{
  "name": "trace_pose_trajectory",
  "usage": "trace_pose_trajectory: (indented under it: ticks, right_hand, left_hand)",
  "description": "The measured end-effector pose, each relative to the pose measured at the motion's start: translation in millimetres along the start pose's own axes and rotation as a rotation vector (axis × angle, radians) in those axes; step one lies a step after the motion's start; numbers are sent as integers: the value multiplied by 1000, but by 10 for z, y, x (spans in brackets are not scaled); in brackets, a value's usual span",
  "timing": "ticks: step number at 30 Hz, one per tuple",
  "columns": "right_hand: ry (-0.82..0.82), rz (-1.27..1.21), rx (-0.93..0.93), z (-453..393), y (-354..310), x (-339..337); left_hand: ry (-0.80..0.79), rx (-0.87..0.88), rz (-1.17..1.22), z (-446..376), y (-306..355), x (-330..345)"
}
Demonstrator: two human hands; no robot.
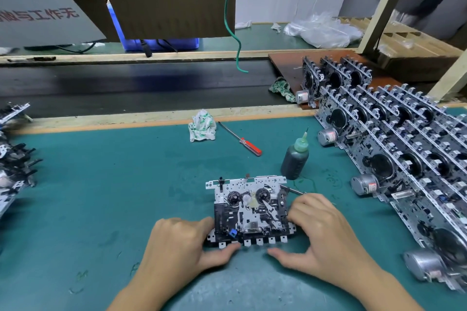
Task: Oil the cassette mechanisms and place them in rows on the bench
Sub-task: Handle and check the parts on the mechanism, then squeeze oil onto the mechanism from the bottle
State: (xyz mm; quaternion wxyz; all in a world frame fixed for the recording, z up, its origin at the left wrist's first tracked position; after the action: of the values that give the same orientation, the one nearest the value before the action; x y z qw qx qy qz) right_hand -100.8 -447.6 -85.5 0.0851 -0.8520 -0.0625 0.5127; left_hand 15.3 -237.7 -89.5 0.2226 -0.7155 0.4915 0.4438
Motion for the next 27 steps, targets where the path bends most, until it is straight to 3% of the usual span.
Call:
trace_pose_trajectory:
  ticks: [3, 7, 11, 15, 20, 24, 27]
  right_hand:
    - [-15, -6, -30, 8, 11, -8]
    - [11, 31, 2, 7, 0, 27]
    - [11, 76, 50, -34, -42, 35]
    - [12, -34, 323, -95, -69, -24]
    - [253, -421, 675, -205, 86, -108]
    - [107, -672, 835, -467, 174, 24]
    - [80, -706, 890, -553, 259, 150]
  left_hand:
    - [41, 11, -24, 1, 5, 6]
    - [-24, 52, 64, -20, -21, -24]
    - [1, -51, 17, -35, 16, -27]
    - [73, -233, -2, -33, 28, -17]
    - [-2, -372, -10, -25, -4, -1]
    - [-49, -356, -38, -18, 11, 28]
    - [-39, -338, -49, -13, -5, 41]
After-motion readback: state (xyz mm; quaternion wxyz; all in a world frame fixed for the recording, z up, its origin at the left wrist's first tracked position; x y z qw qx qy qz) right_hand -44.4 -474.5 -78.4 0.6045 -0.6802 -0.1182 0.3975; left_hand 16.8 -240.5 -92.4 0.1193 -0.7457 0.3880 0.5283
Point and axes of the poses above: each hand's wrist, its own z-axis away from the middle knuckle, its own x-axis out of the palm, y = z × x, the point moved 1 cm from there along -z, towards the middle knuckle, and after that the axes turned 5 degrees about x, right-handed, at the moved point
